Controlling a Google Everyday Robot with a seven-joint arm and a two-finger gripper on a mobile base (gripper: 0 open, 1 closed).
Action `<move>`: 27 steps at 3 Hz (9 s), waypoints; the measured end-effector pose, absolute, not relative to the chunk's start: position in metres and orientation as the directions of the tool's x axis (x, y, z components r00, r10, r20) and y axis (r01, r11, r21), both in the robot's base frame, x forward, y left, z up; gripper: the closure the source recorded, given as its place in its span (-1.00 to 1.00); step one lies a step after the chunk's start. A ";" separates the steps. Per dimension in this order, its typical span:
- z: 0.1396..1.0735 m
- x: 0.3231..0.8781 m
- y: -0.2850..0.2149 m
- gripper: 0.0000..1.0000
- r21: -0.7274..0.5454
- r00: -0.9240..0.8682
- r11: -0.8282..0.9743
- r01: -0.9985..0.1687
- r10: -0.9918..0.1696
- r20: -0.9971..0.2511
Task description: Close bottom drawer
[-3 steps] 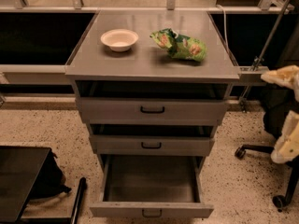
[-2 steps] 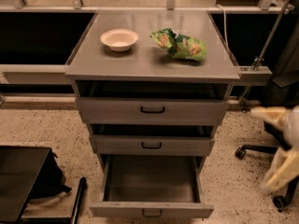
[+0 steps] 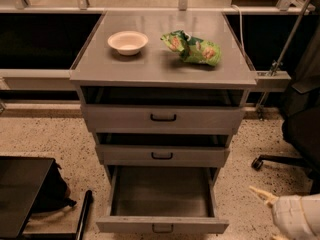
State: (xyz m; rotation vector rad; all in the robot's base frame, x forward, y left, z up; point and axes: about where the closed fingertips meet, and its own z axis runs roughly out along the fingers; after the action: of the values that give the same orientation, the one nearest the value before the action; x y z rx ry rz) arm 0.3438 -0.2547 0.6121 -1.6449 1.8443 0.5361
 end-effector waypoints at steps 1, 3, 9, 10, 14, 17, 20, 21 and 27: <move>0.528 0.340 -0.252 -1.00 -0.169 0.061 0.055 -0.984 -0.789 -0.612; 0.521 0.354 -0.259 -1.00 -0.212 0.062 0.079 -0.974 -0.807 -0.587; 0.300 0.375 -0.300 -1.00 -0.136 0.050 0.069 -0.988 -0.696 -0.716; 0.297 0.375 -0.299 -1.00 -0.126 0.044 0.067 -0.990 -0.698 -0.715; 0.154 0.298 -0.307 -1.00 0.131 -0.118 0.024 -0.991 -0.619 -0.776; 0.149 0.372 -0.277 -1.00 0.036 0.002 -0.049 -0.998 -0.621 -0.784; 0.122 0.433 -0.253 -1.00 0.034 0.014 -0.081 -0.996 -0.527 -0.850; 0.135 0.472 -0.240 -1.00 -0.047 0.094 -0.103 -0.994 -0.522 -0.848; 0.152 0.515 -0.237 -1.00 -0.198 0.169 0.002 -0.980 -0.519 -0.838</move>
Offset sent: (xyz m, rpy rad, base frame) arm -0.0044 0.0030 -0.0698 -0.0599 -0.0539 0.0750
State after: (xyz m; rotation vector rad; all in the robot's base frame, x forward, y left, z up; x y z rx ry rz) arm 0.5145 -0.2369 0.1524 -1.6323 1.4607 0.7142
